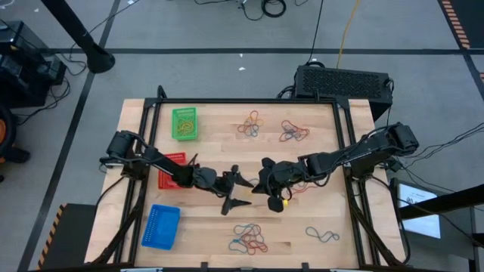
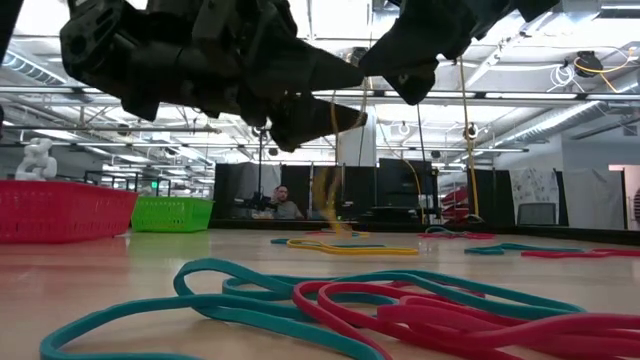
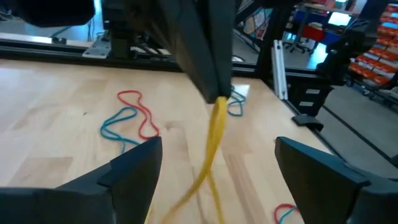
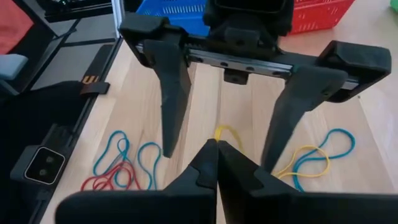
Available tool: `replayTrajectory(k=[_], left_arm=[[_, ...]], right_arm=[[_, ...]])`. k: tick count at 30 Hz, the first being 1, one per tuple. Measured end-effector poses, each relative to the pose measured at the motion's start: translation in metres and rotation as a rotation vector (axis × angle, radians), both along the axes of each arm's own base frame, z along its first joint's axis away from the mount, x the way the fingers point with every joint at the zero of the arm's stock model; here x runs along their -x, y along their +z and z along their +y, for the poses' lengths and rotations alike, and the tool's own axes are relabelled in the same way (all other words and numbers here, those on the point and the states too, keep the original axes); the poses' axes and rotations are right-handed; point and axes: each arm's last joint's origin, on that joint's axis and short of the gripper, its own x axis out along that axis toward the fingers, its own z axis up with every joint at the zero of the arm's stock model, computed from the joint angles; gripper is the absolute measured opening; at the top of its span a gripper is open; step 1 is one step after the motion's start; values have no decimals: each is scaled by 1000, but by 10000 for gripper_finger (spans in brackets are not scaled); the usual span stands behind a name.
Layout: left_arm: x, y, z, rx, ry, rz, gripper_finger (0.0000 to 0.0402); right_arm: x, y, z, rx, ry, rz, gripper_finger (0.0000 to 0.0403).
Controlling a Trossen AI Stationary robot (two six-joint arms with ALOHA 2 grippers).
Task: Sort rubber bands into baskets
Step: Put the yellow rubber band into the green bin
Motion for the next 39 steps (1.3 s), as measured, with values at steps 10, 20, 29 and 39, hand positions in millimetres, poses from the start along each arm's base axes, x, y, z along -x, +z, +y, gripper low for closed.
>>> replayTrajectory(k=[10,20,29,39], left_arm=[[-4,6,-1,6,-1,-20,218],[-3,1,-1,-3,-4,25,16],[-5,3,-1,23,-12,24,3],[9,32,12,-13,67,106,1]], right_arm=[[0,0,0,0,-1,1,0],[0,0,0,0,-1,1,1],[0,0,0,11,6,-1,70],[21,20,-6,70,36,19,166]])
